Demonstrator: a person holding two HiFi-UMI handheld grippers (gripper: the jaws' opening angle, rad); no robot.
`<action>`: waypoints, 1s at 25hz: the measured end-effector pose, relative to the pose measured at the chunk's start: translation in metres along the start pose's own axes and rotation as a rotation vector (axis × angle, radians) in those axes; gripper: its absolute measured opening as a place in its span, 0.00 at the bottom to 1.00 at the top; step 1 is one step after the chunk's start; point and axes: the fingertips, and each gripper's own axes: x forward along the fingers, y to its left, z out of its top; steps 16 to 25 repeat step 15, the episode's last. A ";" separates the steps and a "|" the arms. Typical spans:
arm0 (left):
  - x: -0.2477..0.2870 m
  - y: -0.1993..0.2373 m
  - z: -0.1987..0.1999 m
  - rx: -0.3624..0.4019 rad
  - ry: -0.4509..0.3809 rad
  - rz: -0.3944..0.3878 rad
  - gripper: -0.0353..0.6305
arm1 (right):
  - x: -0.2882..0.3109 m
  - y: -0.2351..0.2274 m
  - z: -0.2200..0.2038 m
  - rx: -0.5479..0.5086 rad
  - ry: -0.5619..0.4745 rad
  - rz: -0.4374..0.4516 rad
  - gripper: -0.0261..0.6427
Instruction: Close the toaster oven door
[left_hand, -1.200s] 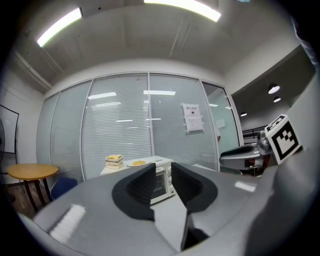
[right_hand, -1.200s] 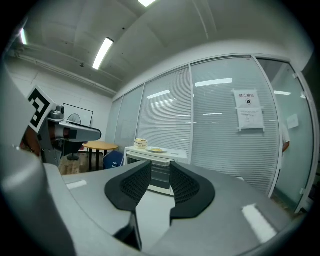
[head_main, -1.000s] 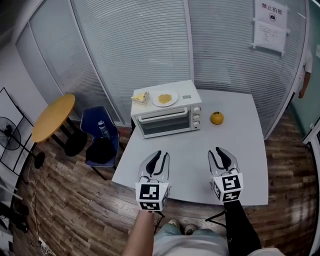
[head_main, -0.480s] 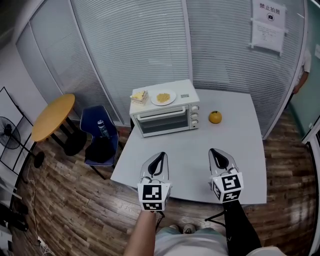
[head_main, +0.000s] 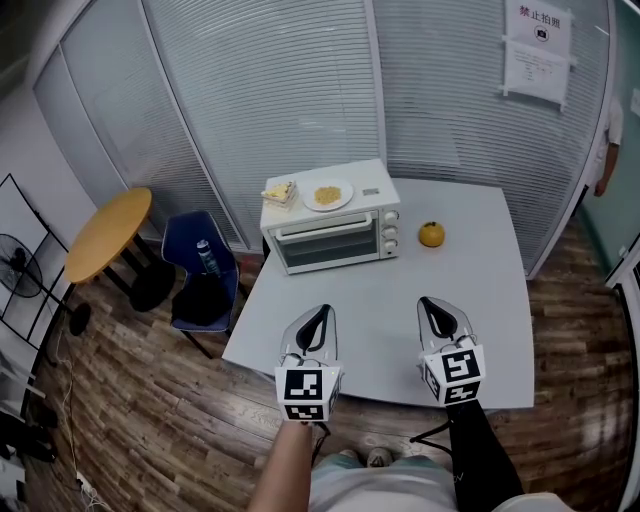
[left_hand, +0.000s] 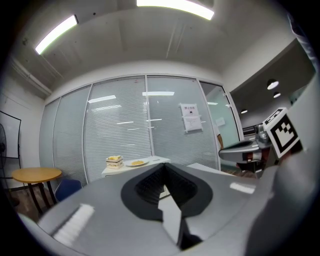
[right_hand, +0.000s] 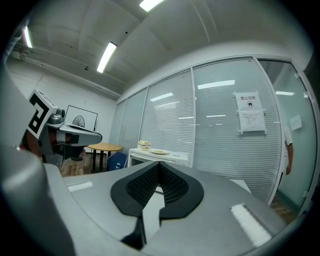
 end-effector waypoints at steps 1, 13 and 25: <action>0.000 0.000 0.000 0.001 0.000 0.001 0.14 | 0.000 0.001 0.000 0.000 0.001 0.002 0.04; 0.005 0.002 0.002 0.006 0.000 0.007 0.14 | 0.001 -0.004 -0.003 0.003 0.010 0.006 0.04; 0.005 0.002 0.003 0.005 0.000 0.009 0.14 | 0.001 -0.005 -0.005 0.003 0.013 0.006 0.04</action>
